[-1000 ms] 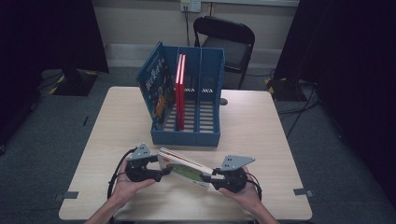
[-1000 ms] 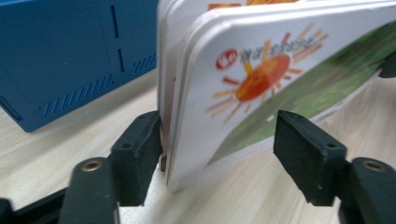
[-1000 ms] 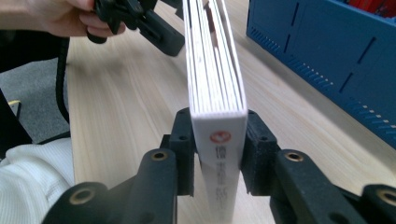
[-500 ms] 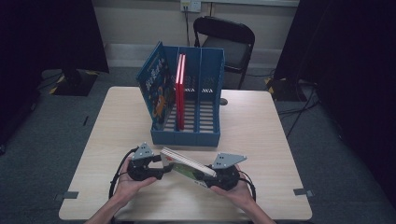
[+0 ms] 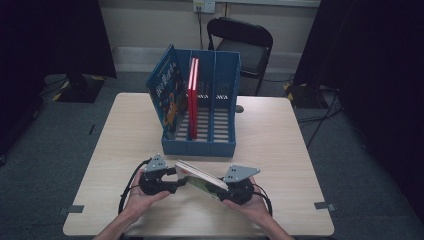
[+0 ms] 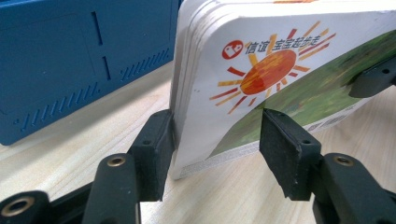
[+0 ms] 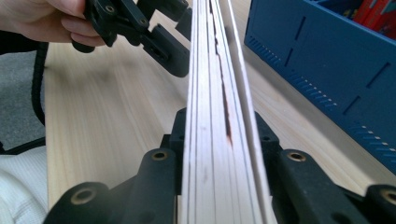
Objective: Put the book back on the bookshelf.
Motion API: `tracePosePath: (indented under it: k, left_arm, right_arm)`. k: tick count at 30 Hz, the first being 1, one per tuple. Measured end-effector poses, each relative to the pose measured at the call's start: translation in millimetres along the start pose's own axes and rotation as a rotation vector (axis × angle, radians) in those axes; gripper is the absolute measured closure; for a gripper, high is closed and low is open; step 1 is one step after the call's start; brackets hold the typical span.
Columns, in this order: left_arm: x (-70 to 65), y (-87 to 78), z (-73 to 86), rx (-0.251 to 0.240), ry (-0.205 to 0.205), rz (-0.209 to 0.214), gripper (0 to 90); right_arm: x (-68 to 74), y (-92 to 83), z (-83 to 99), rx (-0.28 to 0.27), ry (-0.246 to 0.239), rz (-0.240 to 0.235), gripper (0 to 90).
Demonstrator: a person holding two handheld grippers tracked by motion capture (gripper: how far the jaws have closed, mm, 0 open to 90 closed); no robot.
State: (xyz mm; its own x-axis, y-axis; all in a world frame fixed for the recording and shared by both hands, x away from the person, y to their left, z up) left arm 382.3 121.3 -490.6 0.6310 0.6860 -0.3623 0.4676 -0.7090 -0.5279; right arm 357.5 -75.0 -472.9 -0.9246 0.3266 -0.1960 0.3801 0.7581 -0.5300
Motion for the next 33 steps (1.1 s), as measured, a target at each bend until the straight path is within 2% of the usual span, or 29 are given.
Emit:
tracePosePath:
  k: [16,19,22,27,30,33]
  left_arm:
    - [1.3,0.0,-0.6,-0.005,-0.018,0.006,46.0]
    - [1.5,-0.1,-0.8,-0.009,-0.028,0.009,46.0]
    - [1.4,-2.1,-1.5,-0.014,-0.02,0.016,45.2]
    - [1.7,-3.0,0.7,0.012,-0.023,0.002,36.0]
    - [3.7,-5.7,2.9,0.039,-0.044,0.005,30.9]
    - [7.3,-13.9,3.6,0.036,-0.046,-0.006,25.1]
  right_arm:
    - [1.0,0.0,4.0,0.016,0.014,-0.003,70.6]
    - [1.3,0.5,4.7,0.027,0.008,-0.004,74.6]
    - [0.9,0.5,4.0,0.051,-0.004,0.021,76.3]
    - [0.3,0.5,3.9,0.054,0.005,0.024,76.4]
    - [-1.3,0.4,4.1,0.056,0.021,0.024,76.5]
    - [-0.9,0.4,3.4,0.056,0.033,0.024,76.5]
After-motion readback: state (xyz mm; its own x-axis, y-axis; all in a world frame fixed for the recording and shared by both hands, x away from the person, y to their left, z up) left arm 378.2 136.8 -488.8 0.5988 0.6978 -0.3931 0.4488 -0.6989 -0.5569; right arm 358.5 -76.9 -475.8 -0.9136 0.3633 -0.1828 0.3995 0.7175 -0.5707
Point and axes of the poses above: each handheld gripper's, and its own axes: y roughly forward along the jaws, z roughly out of its underside, x roughly to its left, the point moved 6 cm from there along y, roughly forward along the jaws, and after that the axes turned 14 degrees about -y, right-handed, at the moved point
